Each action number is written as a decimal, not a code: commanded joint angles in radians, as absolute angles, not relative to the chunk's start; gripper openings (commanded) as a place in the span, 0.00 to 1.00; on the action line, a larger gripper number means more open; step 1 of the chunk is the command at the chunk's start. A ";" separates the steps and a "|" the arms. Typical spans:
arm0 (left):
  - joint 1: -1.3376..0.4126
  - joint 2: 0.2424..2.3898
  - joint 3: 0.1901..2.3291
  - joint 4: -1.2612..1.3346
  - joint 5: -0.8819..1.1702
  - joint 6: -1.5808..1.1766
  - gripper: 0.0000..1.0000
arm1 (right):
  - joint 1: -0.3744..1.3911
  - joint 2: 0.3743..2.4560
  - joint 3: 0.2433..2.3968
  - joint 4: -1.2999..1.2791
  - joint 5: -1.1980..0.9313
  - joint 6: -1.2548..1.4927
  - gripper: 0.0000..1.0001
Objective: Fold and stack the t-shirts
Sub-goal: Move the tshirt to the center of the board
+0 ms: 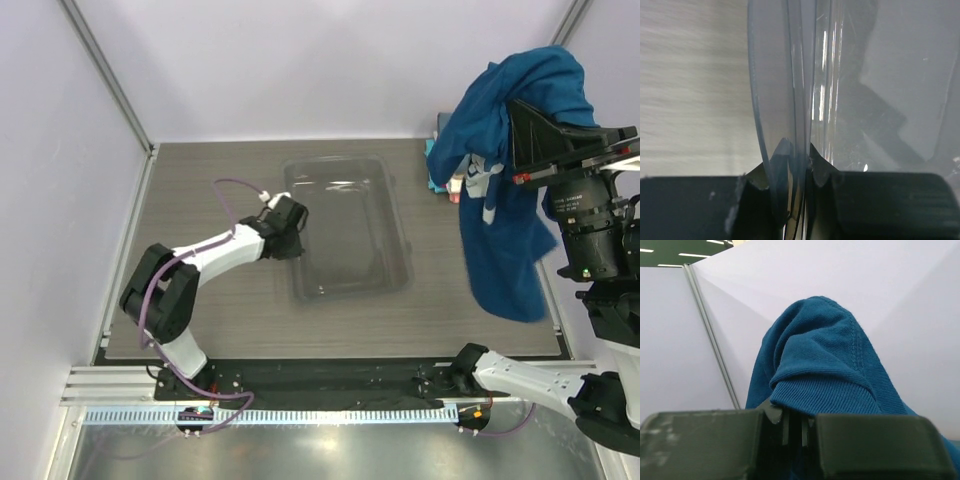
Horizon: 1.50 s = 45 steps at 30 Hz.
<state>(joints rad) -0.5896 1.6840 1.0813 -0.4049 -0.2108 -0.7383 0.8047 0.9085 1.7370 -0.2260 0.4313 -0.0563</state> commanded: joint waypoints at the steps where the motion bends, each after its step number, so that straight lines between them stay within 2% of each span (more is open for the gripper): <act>1: -0.736 1.664 1.137 -0.414 -0.264 -0.741 0.00 | 0.804 0.928 1.790 -0.127 0.456 -0.084 0.01; 10: -0.949 1.853 1.302 -0.436 -0.223 -0.977 0.00 | 0.804 1.002 1.867 -0.095 0.394 -0.078 0.01; 16: -1.061 2.097 1.573 -0.417 -0.135 -1.150 0.00 | 0.804 0.985 1.824 -0.057 0.377 -0.057 0.01; 24: -1.167 2.407 2.096 -0.453 -0.035 -1.217 0.00 | 0.804 0.948 1.796 -0.072 0.391 -0.052 0.01; 27: -1.209 2.500 2.233 -0.485 -0.011 -1.204 0.04 | 0.804 0.936 1.783 -0.072 0.400 -0.058 0.01; 28: -1.212 2.517 2.293 -0.482 -0.005 -1.209 0.15 | 0.804 0.933 1.776 -0.072 0.402 -0.060 0.01; 30: -1.226 2.545 2.327 -0.456 0.049 -1.219 0.25 | 0.805 0.931 1.772 -0.075 0.403 -0.060 0.01; 33: -1.238 2.516 2.287 -0.320 0.103 -1.220 0.49 | 0.804 0.930 1.756 -0.074 0.405 -0.060 0.01; 34: -1.241 2.501 2.251 -0.289 0.112 -1.215 0.64 | 0.804 0.930 1.750 -0.072 0.408 -0.058 0.01; 37: -1.243 2.425 2.211 -0.253 0.127 -1.195 0.82 | 0.804 0.942 1.747 -0.074 0.403 -0.054 0.01; 40: -1.243 2.295 2.111 -0.239 0.111 -1.171 0.88 | 0.805 0.969 1.759 -0.069 0.394 -0.049 0.01; 44: -1.239 2.087 1.890 -0.239 0.040 -1.149 0.89 | 0.805 1.018 1.785 -0.066 0.362 -0.028 0.01; 45: -1.236 2.029 1.773 -0.239 0.013 -1.143 0.89 | 0.804 1.049 1.792 -0.066 0.351 -0.022 0.01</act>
